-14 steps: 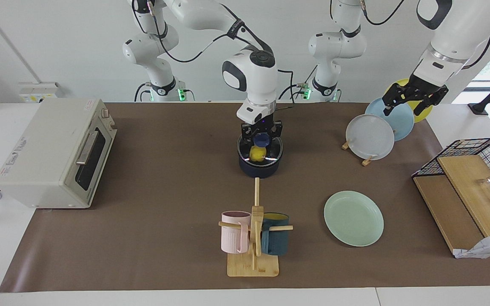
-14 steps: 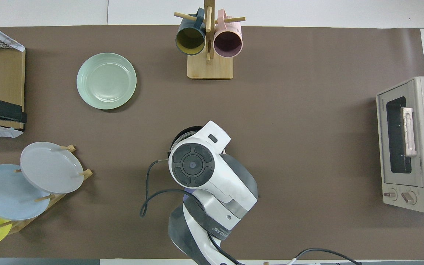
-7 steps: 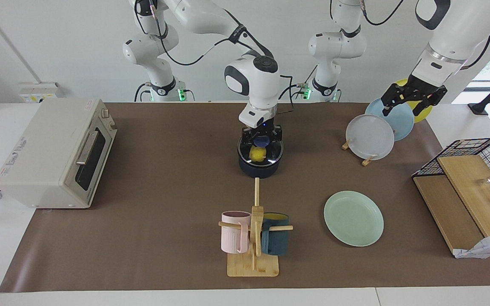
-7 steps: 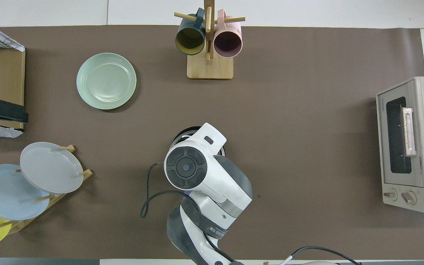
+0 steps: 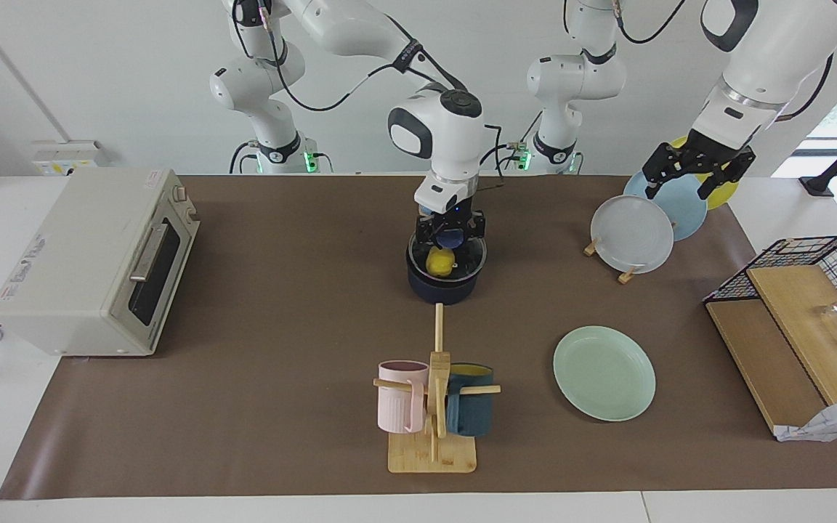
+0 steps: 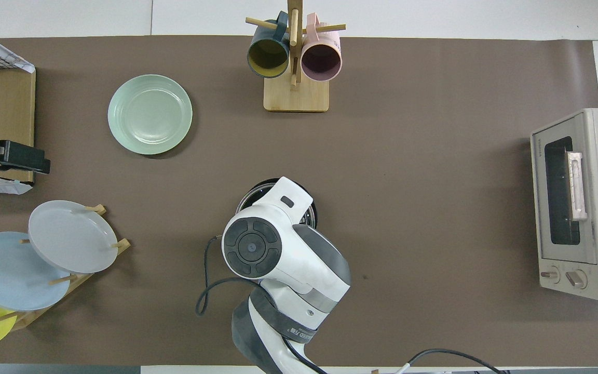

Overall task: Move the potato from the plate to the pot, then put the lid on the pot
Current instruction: 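Lower the glass lid onto the pot with the right gripper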

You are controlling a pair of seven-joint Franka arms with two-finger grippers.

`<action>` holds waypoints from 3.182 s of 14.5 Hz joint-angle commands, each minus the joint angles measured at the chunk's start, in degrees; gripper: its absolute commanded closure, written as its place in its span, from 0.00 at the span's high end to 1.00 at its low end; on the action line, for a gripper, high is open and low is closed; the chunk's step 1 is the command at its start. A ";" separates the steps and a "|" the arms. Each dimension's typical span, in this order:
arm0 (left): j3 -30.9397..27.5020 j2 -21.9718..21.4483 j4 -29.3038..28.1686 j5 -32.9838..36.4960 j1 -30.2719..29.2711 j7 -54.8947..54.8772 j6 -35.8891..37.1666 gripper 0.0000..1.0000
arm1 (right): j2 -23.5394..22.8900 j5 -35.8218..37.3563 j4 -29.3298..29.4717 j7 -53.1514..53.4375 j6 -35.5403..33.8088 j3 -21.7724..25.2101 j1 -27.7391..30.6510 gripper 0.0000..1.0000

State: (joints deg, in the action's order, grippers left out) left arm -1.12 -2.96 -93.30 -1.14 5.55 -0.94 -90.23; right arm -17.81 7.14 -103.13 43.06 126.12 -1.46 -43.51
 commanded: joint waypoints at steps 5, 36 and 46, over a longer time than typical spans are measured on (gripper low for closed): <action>1.74 0.06 0.49 0.70 -1.51 0.42 -0.30 1.00 | -0.91 4.46 0.38 0.18 0.97 -0.12 0.62 0.00; 1.21 -0.65 -1.00 1.31 -2.56 2.52 -0.12 1.00 | -1.43 -6.17 -0.05 -1.75 3.87 -0.12 3.88 0.05; 1.30 -0.73 -1.00 1.31 -2.56 2.61 0.41 1.00 | -1.08 -6.08 -1.55 -1.23 3.87 -0.12 2.64 0.07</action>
State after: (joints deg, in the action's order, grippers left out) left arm -0.38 -2.95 -93.48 -0.89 3.54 1.54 -90.12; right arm -18.32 2.96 -102.85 42.10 128.43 -1.08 -40.35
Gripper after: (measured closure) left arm 0.000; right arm 0.573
